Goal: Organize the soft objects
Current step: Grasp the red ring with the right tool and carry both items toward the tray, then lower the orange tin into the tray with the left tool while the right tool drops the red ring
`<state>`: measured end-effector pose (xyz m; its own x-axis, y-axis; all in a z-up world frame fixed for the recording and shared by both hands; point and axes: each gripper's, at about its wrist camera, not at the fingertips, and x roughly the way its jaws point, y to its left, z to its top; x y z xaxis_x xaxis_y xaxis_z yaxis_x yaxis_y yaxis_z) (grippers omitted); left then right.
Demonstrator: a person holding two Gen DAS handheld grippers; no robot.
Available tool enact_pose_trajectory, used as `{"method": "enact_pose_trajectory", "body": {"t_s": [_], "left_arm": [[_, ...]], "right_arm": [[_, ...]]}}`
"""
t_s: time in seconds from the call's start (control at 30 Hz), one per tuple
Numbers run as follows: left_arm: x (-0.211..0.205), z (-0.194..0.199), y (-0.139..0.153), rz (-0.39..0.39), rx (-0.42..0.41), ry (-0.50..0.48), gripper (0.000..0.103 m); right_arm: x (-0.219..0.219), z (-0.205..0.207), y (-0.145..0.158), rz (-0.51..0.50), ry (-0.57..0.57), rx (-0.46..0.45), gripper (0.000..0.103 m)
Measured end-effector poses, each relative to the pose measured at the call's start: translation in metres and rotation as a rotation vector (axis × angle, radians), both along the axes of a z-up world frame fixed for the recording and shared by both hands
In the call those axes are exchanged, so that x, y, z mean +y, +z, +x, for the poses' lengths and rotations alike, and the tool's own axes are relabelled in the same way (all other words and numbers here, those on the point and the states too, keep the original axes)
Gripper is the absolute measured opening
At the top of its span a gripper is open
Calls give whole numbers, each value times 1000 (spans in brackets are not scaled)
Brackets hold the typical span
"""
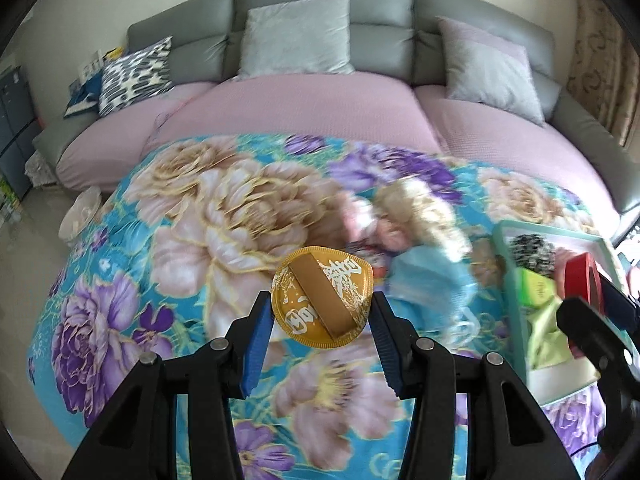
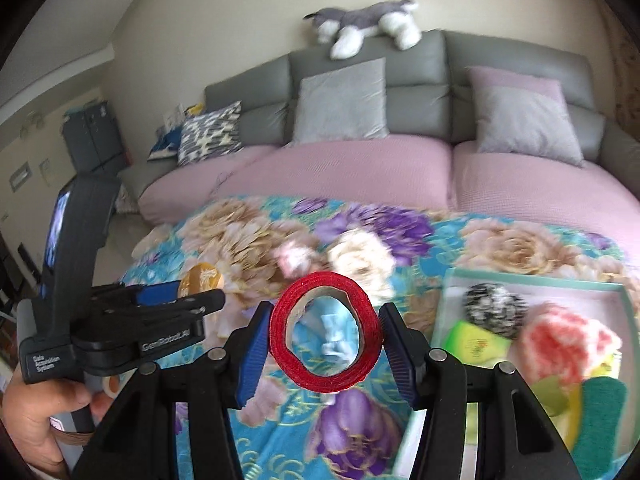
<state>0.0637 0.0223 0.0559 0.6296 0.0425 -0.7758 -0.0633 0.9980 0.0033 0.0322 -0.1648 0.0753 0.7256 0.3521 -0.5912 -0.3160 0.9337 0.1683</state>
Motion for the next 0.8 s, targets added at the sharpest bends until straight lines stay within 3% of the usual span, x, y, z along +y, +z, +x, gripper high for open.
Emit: {"method": "enact_pose_trajectory", "body": {"t_s": [0.23, 0.43, 0.8], "left_arm": [[-55, -1, 5, 1, -16, -131, 50], [-114, -2, 2, -28, -18, -282, 50], [-186, -5, -13, -13, 0, -435, 50]], "right_arm": [[-61, 0, -9, -56, -179, 45, 56], [-117, -5, -14, -37, -304, 67, 56], [-166, -10, -19, -31, -414, 70, 57]]}}
